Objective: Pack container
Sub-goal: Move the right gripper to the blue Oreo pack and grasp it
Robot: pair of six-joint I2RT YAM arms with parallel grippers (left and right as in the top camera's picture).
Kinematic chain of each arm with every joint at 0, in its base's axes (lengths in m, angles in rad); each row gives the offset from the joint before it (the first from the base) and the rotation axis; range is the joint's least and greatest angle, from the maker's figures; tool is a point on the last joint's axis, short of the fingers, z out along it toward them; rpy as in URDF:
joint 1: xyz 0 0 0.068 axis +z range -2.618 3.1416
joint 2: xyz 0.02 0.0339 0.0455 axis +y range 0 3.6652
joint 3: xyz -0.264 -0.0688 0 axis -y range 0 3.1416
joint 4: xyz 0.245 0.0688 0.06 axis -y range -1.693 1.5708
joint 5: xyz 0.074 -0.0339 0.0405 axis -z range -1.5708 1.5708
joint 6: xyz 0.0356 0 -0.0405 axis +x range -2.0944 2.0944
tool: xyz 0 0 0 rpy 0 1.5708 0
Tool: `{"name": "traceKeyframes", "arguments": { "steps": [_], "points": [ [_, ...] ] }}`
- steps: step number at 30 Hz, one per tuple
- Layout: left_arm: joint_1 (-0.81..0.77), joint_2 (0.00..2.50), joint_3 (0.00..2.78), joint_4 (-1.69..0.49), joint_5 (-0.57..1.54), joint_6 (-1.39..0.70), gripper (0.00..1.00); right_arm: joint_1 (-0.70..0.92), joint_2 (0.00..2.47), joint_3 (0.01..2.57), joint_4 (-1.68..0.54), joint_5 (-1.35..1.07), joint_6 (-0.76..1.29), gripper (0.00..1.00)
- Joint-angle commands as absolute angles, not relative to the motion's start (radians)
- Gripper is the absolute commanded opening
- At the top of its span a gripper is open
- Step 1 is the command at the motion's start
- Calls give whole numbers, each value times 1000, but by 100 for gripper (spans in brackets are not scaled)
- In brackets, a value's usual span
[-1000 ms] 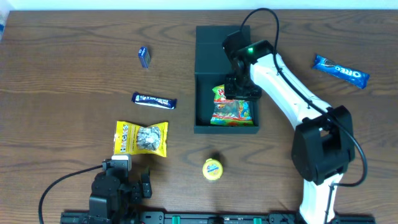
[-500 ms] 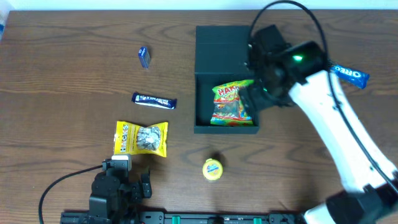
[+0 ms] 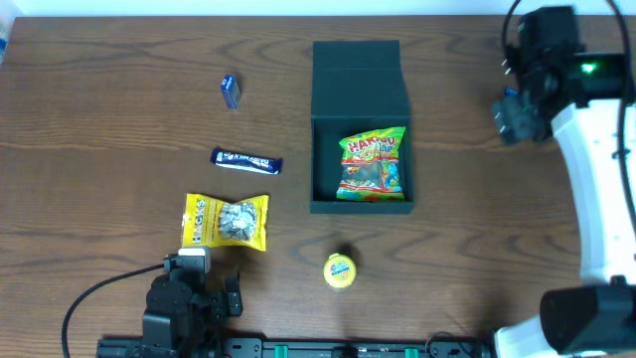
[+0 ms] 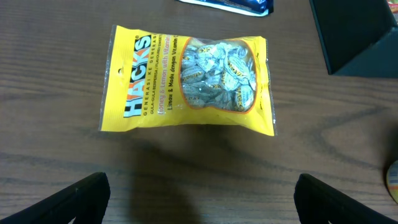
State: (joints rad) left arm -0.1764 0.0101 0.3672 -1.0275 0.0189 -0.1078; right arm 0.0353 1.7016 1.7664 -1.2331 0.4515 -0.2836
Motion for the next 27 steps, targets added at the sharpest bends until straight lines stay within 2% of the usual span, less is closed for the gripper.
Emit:
{"name": "traceKeyframes", "arguments": {
  "steps": [1, 4, 7, 18, 27],
  "points": [
    [-170, 4, 348, -1076, -7, -109, 96, -26, 1750, 1774, -1129, 417, -526, 99],
    [-170, 4, 348, -1076, -7, -109, 96, -83, 1804, 1774, -1071, 286, -742, 99],
    [-170, 4, 348, -1076, -7, -109, 96, -126, 1866, 1774, -1038, 280, -823, 99],
    [-170, 4, 348, -1076, -7, -109, 96, -236, 2045, 1774, -873, 113, -900, 99],
    [-170, 4, 348, -1076, -7, -109, 96, -299, 2087, 1774, -847, -22, -933, 99]
  ]
}}
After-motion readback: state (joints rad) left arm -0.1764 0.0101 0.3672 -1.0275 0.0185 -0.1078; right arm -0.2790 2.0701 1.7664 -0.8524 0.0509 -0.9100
